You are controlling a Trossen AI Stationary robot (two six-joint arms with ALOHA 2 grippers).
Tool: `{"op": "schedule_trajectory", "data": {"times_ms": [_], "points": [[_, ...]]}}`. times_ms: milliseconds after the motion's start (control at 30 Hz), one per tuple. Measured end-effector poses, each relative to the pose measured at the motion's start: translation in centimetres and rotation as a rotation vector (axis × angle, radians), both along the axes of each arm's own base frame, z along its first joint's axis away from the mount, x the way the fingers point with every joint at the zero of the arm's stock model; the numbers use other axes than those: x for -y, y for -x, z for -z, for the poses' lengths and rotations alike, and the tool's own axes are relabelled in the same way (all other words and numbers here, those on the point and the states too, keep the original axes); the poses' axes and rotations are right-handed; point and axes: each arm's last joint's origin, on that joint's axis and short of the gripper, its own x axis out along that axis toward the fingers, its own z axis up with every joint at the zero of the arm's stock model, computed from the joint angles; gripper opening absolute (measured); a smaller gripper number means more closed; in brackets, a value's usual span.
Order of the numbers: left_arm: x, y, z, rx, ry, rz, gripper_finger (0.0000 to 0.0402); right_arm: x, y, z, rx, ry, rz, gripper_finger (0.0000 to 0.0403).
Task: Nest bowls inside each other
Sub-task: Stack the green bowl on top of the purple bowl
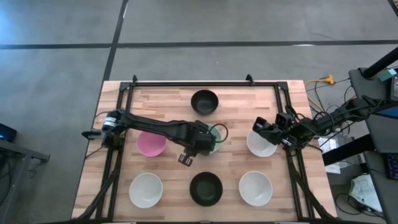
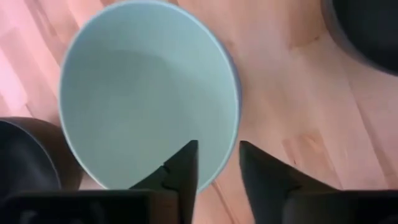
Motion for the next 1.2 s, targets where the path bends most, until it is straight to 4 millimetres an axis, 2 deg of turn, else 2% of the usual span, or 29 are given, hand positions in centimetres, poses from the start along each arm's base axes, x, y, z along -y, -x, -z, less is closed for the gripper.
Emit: {"op": "schedule_trajectory", "data": {"times_ms": [133, 200, 933, 1200], "points": [[0.0, -0.1, 0.9, -0.035, 0.021, 0.003, 0.0025, 0.0, 0.0, 0.0, -0.001, -0.002, -0.002, 0.0068], [0.0, -0.1, 1.1, -0.037, 0.033, 0.005, 0.0007, 0.0, 0.0, 0.0, -0.002, -0.003, -0.003, 0.0068], [-0.5, -0.5, 1.5, -0.032, 0.036, -0.007, 0.0015, 0.0, 0.0, 0.0, -0.002, -0.006, -0.004, 0.0068], [-0.6, -0.3, 3.1, -0.061, 0.035, -0.01, 0.0015, 0.0, 0.0, 0.0, -0.002, -0.006, -0.004, 0.0068]]}}
